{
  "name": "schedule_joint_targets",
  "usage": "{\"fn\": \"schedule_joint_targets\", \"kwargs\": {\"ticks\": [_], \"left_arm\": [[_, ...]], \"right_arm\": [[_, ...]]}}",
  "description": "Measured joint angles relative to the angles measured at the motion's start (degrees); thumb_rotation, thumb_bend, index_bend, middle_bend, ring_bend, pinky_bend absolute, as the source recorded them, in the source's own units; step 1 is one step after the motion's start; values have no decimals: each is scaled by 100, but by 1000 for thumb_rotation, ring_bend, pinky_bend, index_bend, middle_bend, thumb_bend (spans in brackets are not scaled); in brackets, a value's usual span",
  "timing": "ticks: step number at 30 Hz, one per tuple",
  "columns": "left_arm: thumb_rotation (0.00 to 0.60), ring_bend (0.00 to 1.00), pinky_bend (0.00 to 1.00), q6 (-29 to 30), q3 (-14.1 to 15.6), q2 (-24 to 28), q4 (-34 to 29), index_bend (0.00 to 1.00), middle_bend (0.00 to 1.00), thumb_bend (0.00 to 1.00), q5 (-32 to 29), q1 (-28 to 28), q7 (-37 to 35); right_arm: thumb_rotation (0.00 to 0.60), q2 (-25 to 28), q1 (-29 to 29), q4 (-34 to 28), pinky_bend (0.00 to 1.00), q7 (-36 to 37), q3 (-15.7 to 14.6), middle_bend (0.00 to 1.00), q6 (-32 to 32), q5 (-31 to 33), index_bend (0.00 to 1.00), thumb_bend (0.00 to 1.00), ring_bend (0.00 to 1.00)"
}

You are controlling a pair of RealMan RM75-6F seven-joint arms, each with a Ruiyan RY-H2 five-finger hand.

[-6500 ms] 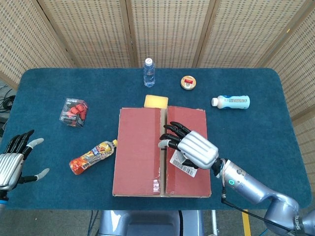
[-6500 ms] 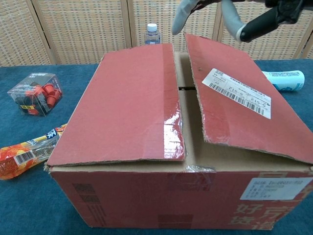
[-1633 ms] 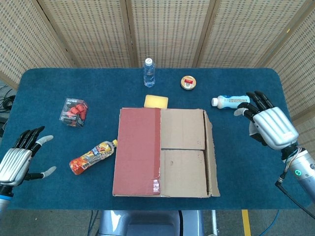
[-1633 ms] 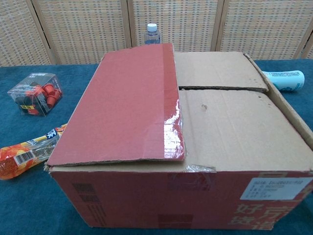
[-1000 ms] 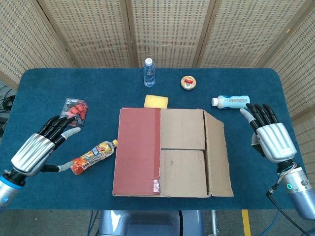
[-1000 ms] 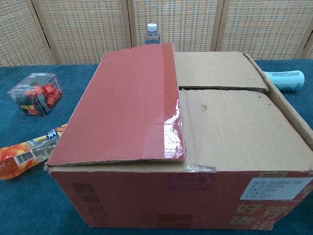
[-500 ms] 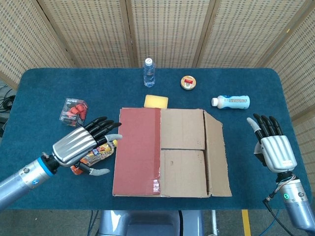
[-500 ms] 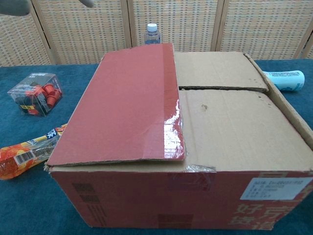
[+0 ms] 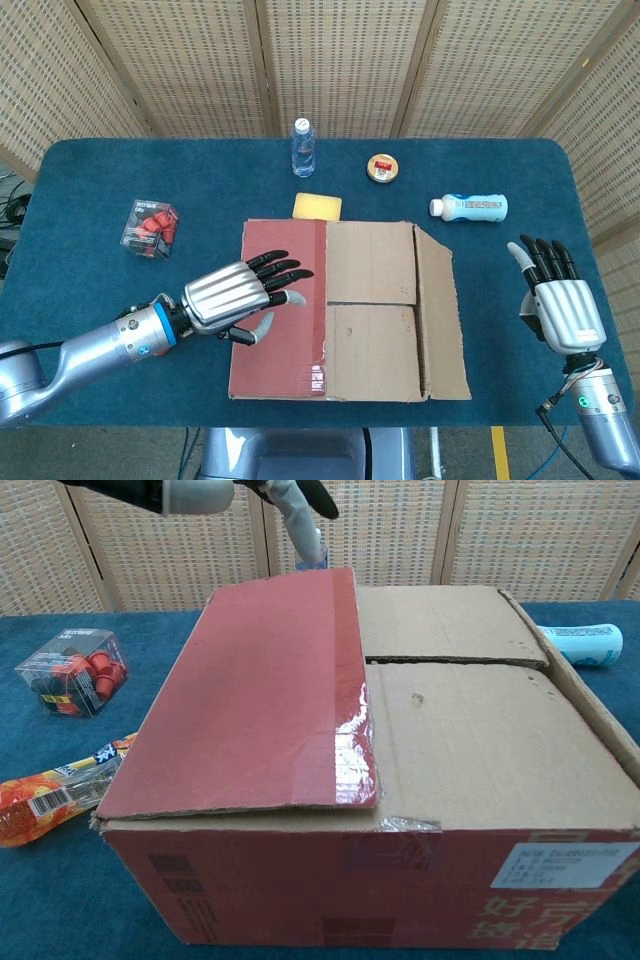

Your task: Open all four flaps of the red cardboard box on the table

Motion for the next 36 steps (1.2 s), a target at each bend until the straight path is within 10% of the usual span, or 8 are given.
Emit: {"fn": "schedule_joint_targets", "kwargs": {"ticks": [36], "left_arm": [[97, 55, 0, -886, 120, -1843, 863, 313, 181, 894, -2539, -1371, 1997]], "right_arm": [[600, -30, -146, 299, 0, 405, 76, 39, -111, 21, 66, 1000, 0]]}}
